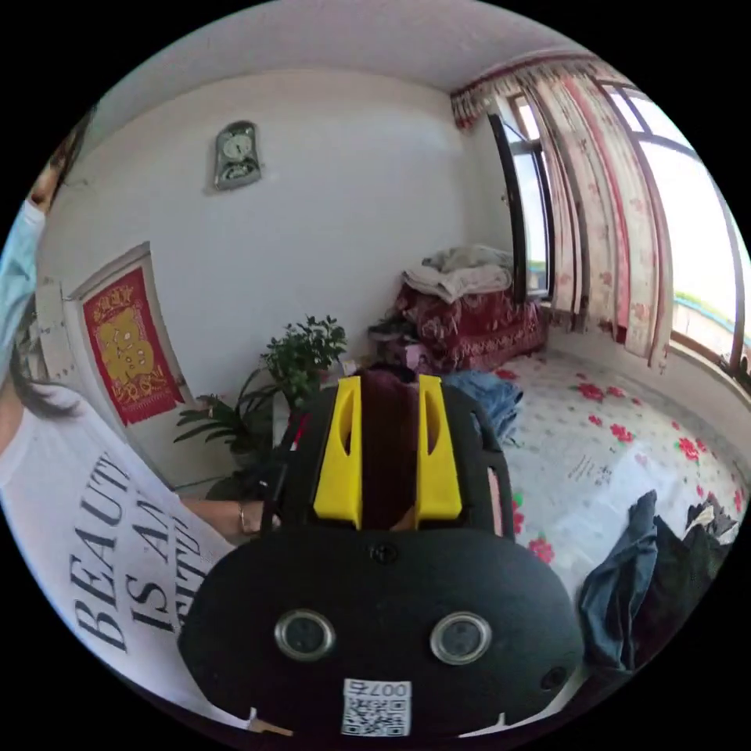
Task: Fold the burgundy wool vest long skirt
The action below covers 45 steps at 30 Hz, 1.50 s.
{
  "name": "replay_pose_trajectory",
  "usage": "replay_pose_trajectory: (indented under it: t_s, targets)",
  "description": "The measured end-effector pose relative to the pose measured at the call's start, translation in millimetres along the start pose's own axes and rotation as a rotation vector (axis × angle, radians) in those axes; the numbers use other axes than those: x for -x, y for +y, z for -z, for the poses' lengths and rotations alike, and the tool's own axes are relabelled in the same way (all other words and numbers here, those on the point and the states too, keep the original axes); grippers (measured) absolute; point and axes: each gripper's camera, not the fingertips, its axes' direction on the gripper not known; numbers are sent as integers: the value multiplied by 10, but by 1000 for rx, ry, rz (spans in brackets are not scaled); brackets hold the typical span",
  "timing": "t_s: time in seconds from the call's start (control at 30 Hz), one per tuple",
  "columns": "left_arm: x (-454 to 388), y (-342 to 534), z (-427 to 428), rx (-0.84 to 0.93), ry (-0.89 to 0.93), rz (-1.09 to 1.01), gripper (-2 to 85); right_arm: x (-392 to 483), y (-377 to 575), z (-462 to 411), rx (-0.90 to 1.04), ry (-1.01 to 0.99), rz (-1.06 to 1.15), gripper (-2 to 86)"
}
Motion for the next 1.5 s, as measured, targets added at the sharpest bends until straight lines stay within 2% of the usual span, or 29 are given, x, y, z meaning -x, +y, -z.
replay_pose_trajectory:
  t_s: [0.07, 0.13, 0.23, 0.33, 0.47, 0.57, 0.67, 0.7, 0.77, 0.8, 0.87, 0.93, 0.97, 1.03, 1.13, 1.27, 1.4, 1.5]
  targets:
    - [242, 144, 166, -18, -38, 81, 52, -156, 496, -439, 90, 38, -124, 57]
    - [479, 371, 467, -41, -131, 138, 55, -545, 1295, -550, 146, 27, -362, 61]
    - [594, 598, 772, -33, -239, 150, 55, -1017, 2297, -361, 306, 66, -638, 69]
    - [395, 609, 832, -13, -291, 65, 60, -1190, 2966, -10, 418, 185, -779, 78]
    - [-174, 380, 436, 46, -263, -156, 89, -1217, 3178, 61, 504, 273, -756, 89]
    - [-838, 150, -79, 112, -178, -400, 116, -1239, 3191, -265, 611, 276, -694, 99]
    - [-1353, 13, -732, 234, -297, -613, 106, -1250, 3256, -687, 750, 235, -660, 103]
    - [-1407, -25, -1020, 309, -405, -655, 88, -1247, 3320, -832, 811, 247, -657, 102]
    - [-1434, -129, -1147, 348, -404, -705, 45, -1225, 3274, -830, 772, 321, -608, 87]
    - [-1417, -307, -1006, 326, -375, -650, 28, -1320, 3233, -804, 783, 299, -625, 72]
    - [-1282, -614, -564, 227, -276, -522, 12, -1541, 3078, -534, 669, 222, -695, 55]
    - [-886, -959, 323, 5, -109, -312, -1, -1760, 2733, 105, 392, 188, -738, 36]
    - [-761, -1020, 561, -51, -73, -260, -2, -1783, 2628, 250, 351, 196, -724, 31]
    - [-276, -1093, 1482, -272, -3, -80, -6, -1775, 2190, 833, 203, 276, -633, 18]
    - [156, -869, 2241, -444, -11, 22, -7, -1775, 1875, 1399, 118, 406, -590, 16]
    - [613, -524, 2135, -348, -39, 124, -4, -2010, 2133, 1596, 116, 485, -722, 35]
    - [1197, 63, 1534, -210, -79, 479, 17, -2255, 2761, 1413, 155, 399, -942, 60]
    - [1152, 214, 1405, -208, -90, 486, 46, -2259, 2910, 1198, 190, 383, -948, 71]
